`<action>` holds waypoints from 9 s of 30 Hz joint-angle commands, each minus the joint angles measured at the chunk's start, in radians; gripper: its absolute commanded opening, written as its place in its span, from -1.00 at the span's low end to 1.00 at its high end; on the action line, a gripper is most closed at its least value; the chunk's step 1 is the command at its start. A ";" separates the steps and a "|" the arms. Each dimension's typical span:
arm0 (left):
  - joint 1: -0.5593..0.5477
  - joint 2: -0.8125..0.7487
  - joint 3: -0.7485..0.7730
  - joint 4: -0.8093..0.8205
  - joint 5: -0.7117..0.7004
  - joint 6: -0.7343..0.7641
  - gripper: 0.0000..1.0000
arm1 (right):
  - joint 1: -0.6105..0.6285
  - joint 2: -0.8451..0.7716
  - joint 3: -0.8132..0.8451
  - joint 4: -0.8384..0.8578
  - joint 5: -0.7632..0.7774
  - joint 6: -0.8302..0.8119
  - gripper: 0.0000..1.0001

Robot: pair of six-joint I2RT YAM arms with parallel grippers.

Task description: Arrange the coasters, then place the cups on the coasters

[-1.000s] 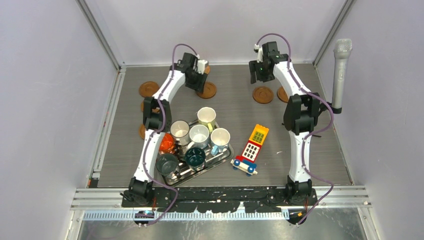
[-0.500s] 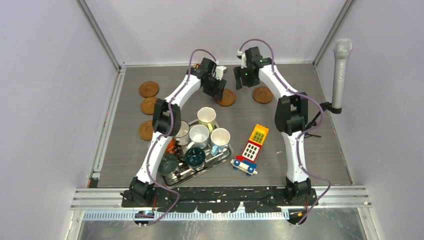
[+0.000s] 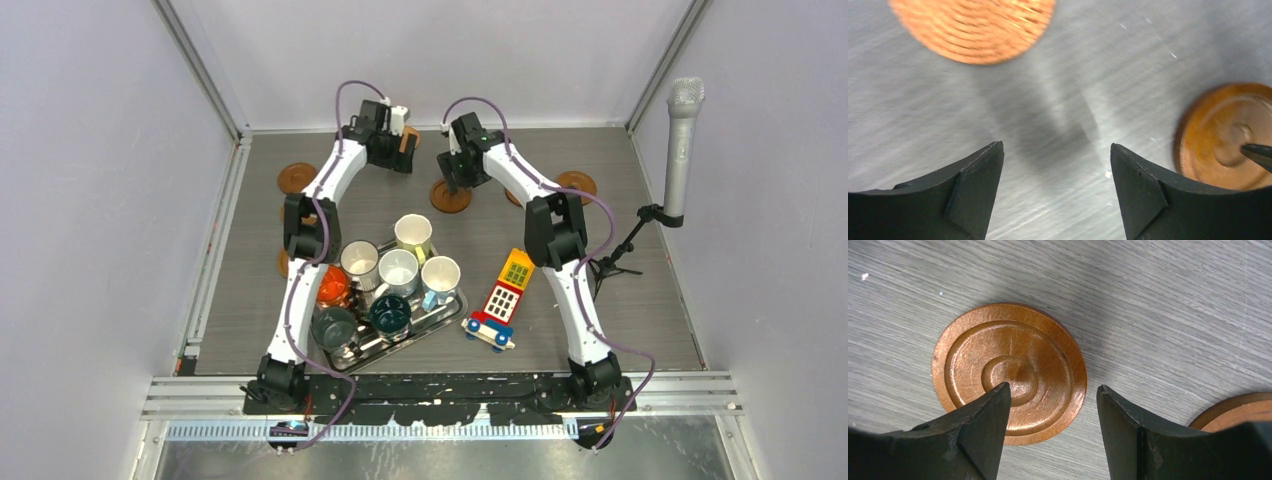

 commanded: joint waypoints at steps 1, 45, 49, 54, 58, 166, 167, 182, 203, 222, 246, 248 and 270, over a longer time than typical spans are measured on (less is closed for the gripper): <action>0.016 -0.022 0.081 0.144 -0.125 0.003 0.65 | 0.005 0.008 0.030 0.033 0.103 -0.027 0.37; 0.020 -0.052 -0.099 0.107 -0.154 0.218 0.42 | -0.099 -0.108 -0.141 -0.004 0.080 -0.080 0.14; 0.015 -0.098 -0.159 0.033 -0.085 0.217 0.35 | -0.105 -0.098 -0.127 -0.006 0.065 -0.074 0.12; 0.002 -0.148 -0.243 -0.013 -0.002 0.206 0.21 | -0.105 -0.076 -0.105 -0.006 0.050 -0.050 0.09; -0.015 -0.173 -0.292 -0.029 0.026 0.211 0.15 | -0.106 -0.057 -0.082 -0.006 0.055 -0.040 0.07; 0.318 -0.165 -0.268 -0.117 0.014 0.316 -0.10 | -0.071 -0.351 -0.113 -0.107 -0.102 -0.036 0.43; 0.318 -0.177 -0.287 -0.117 0.017 0.326 -0.11 | -0.071 -0.350 -0.111 -0.107 -0.104 -0.036 0.43; 0.260 -0.283 -0.461 -0.119 0.024 0.421 -0.04 | -0.070 -0.323 -0.084 -0.105 -0.113 -0.026 0.43; 0.473 -0.416 -0.537 -0.127 -0.071 0.361 0.43 | -0.066 -0.330 -0.082 -0.102 -0.126 -0.017 0.43; 0.471 -0.291 -0.488 -0.103 -0.156 0.380 0.10 | -0.062 -0.342 -0.105 -0.098 -0.095 -0.028 0.43; 0.537 -0.532 -0.520 -0.207 -0.008 0.360 0.49 | -0.062 -0.360 -0.106 -0.097 -0.122 -0.029 0.43; 0.540 -0.600 -0.618 -0.209 0.013 0.390 0.52 | -0.063 -0.361 -0.106 -0.097 -0.126 -0.028 0.43; 0.540 -0.787 -1.223 0.036 -0.184 0.432 0.45 | -0.062 -0.384 -0.147 -0.100 -0.147 -0.016 0.43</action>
